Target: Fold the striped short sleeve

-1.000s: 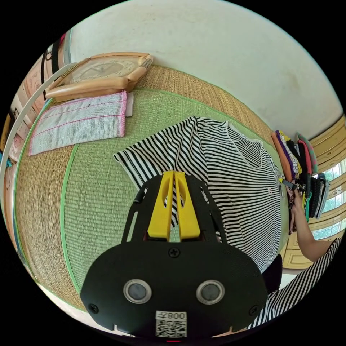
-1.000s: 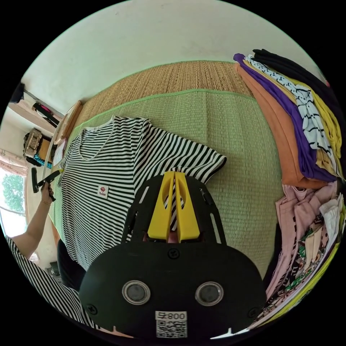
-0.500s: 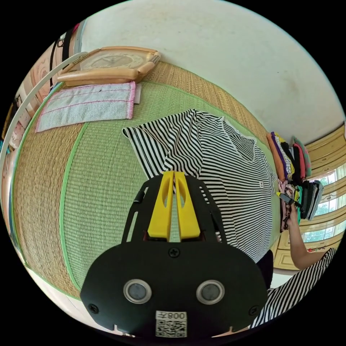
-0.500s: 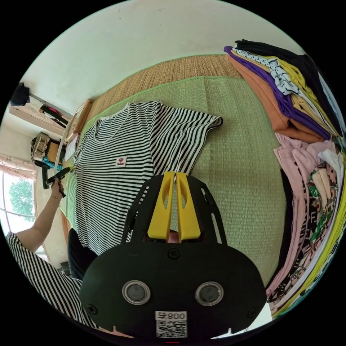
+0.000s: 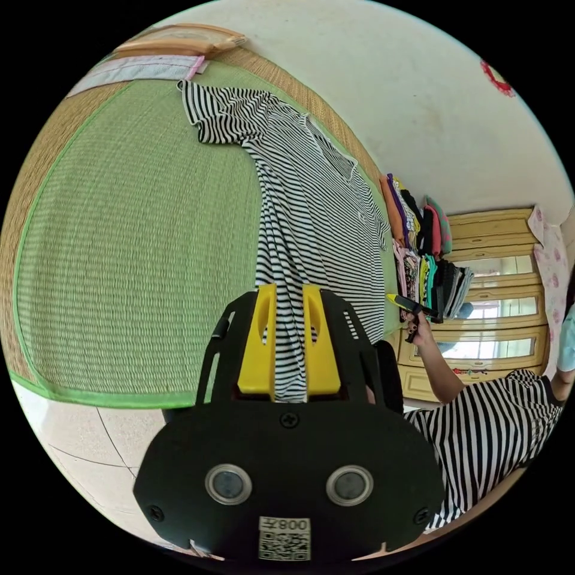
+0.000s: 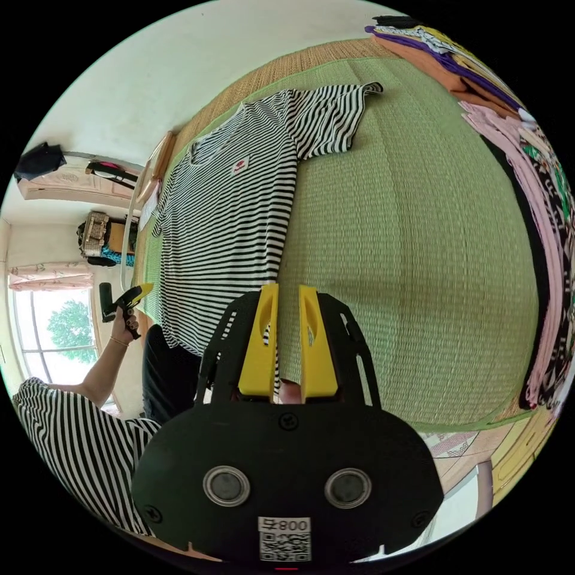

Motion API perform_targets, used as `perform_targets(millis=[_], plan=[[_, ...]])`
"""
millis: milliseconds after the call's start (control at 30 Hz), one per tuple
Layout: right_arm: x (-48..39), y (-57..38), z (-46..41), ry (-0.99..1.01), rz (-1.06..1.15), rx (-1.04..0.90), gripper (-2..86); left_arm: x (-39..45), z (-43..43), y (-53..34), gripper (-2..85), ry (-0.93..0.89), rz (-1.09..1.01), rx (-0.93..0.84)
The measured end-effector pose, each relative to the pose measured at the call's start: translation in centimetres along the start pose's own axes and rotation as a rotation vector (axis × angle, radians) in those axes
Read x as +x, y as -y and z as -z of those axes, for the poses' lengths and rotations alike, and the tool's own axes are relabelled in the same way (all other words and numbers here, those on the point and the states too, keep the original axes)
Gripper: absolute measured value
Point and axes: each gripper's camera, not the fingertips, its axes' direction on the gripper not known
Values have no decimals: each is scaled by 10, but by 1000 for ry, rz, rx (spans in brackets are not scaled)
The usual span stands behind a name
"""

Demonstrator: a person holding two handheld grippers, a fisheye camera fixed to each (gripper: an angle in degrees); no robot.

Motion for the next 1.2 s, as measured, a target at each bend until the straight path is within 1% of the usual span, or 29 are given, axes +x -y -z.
perform_targets(millis=[67, 200, 300, 567, 667, 767, 967, 1200], plan=[[2, -27, 2, 39, -18, -6, 66, 5, -3, -26, 79, 0, -3, -32], [-1, -64, 3, 43, -28, -28, 67, 14, -12, -76, 86, 60, -21, -110], [-1, -89, 6, 63, -43, -30, 68, 17, -16, -107, 90, 51, -18, -126], [-7, -144, 13, 92, -58, -28, 66, 27, -42, -160, 90, 131, -73, -235], [-11, -159, 13, 100, -62, -31, 65, 35, -53, -174, 82, 195, -114, -280], [-15, -172, 12, 107, -63, -35, 66, 36, -62, -188, 42, 244, -132, -314], [-18, -193, 10, 123, -73, -35, 66, 32, -39, -224, 8, 211, -144, -229], [-22, -209, 8, 140, -88, -48, 69, -1, 3, -271, 4, 119, -57, -92]])
